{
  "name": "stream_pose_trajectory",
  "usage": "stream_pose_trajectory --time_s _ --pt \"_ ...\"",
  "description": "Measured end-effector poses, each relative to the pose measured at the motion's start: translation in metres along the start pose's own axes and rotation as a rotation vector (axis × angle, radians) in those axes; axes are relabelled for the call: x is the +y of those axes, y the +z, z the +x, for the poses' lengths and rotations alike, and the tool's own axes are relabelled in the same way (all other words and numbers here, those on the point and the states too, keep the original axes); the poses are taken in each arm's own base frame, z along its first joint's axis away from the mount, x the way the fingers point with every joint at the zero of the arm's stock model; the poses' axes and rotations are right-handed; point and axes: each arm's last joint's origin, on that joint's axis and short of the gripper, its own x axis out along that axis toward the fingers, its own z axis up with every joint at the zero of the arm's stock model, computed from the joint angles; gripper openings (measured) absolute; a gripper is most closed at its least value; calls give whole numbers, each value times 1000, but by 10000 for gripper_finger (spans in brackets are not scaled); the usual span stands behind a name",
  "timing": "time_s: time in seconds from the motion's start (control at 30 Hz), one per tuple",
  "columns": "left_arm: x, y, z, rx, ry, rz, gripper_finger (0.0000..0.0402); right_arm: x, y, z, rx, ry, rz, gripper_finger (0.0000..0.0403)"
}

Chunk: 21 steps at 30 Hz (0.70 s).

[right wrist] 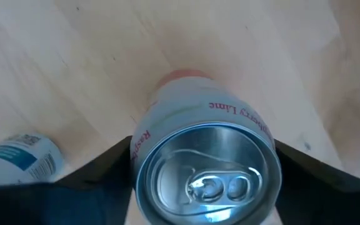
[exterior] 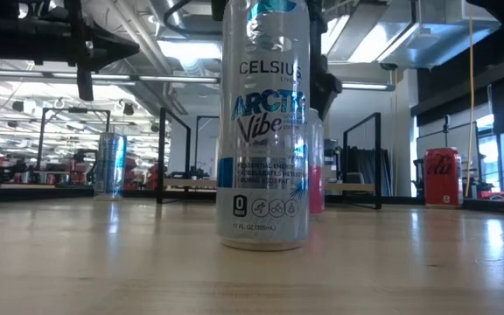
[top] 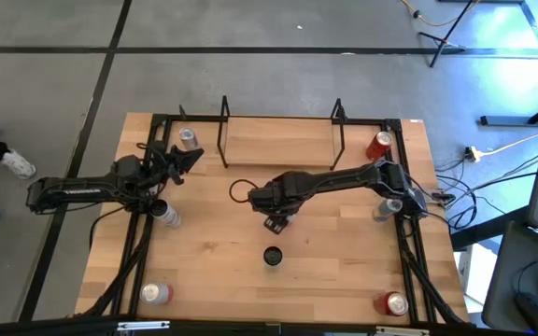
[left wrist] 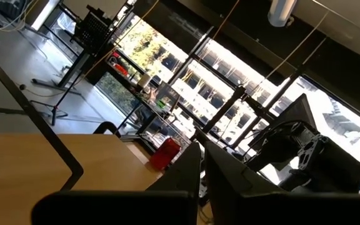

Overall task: Place canned beverage on shelf
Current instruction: Put the top pink soda can on the shelf

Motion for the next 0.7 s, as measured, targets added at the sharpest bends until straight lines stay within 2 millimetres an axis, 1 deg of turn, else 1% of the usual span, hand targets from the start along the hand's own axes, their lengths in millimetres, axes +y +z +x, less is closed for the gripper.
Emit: stream_pose_trajectory --time_s 0.03,0.13,0.2,0.37,0.47,0.57,0.7 --pt "0 0 0 -2 3 0 16 -2 0 -2 -3 -9 -17 256" --pt "1 0 0 -19 29 1 16 -11 -3 -10 14 -63 -95 255" --pt "1 1 0 -29 46 2 16 -18 -4 -19 -4 -95 -143 255" --pt "1 1 0 -41 53 0 16 -41 -6 -51 -64 -126 -266 255" --pt "1 2 0 -53 44 -5 16 -60 -6 -73 -115 -123 -326 255" --pt "-1 4 0 -67 31 6 16 -83 -6 -93 -149 -113 -407 255" --pt "-3 6 0 -85 6 21 16 -118 -4 -110 -145 -113 -473 256"
